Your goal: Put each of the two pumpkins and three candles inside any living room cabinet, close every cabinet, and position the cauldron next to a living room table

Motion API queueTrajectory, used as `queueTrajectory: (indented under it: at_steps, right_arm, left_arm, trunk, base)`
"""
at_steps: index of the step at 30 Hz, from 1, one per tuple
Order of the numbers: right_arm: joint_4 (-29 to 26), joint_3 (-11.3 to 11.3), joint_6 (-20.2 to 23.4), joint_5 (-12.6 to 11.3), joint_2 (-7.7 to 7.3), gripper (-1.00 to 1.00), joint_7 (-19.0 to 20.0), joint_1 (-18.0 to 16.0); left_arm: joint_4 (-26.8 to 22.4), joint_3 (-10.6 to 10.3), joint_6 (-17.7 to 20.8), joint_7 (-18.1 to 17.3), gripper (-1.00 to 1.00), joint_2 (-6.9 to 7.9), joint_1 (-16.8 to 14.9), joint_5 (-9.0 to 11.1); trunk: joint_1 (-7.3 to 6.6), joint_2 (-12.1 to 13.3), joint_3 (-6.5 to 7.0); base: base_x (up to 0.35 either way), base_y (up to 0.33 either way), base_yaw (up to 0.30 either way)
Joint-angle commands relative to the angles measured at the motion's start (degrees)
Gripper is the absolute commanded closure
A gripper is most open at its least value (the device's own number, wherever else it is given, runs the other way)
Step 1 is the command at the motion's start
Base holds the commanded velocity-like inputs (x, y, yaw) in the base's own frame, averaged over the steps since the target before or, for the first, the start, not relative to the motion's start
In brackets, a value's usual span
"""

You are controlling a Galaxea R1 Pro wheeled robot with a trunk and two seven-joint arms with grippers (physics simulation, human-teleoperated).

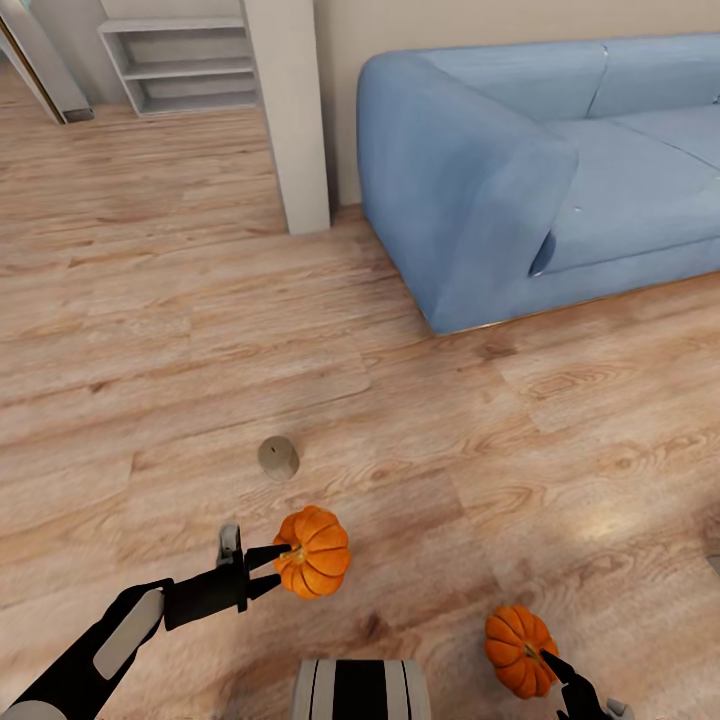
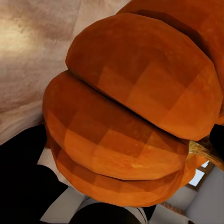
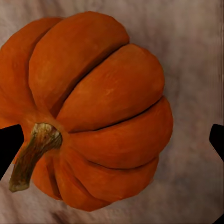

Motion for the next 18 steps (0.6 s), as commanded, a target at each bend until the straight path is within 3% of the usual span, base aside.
queueTrajectory:
  at_steps: [1, 10, 16, 18]
  right_arm:
    - [0.0, 0.1, 0.4, -0.5, -0.02, -1.00, 0.1, 0.0]
    - [0.0, 0.1, 0.4, -0.5, -0.02, -1.00, 0.1, 0.0]
    - [0.0, 0.1, 0.4, -0.5, -0.02, -1.00, 0.1, 0.0]
    - [0.0, 0.1, 0.4, -0.5, -0.02, -1.00, 0.1, 0.0]
  left_arm:
    - [0.0, -0.2, 0.4, 0.0, 1.00, 0.05, 0.0, 0.5]
    - [0.0, -0.2, 0.4, 0.0, 1.00, 0.05, 0.0, 0.5]
    - [0.0, -0.1, 0.4, -0.4, 1.00, 0.20, 0.0, 0.6]
    - [-0.1, -0.2, 0.4, -2.3, 1.00, 1.03, 0.0, 0.6]
  trunk:
    - [0.01, 0.0, -0.26]
    - [0.19, -0.1, -1.81]
    - [0.19, -0.1, -1.81]
    - [0.19, -0.1, -1.81]
  base:
    - [0.000, 0.000, 0.000]
    - [0.000, 0.000, 0.000]
    - [0.000, 0.000, 0.000]
    - [0.000, 0.000, 0.000]
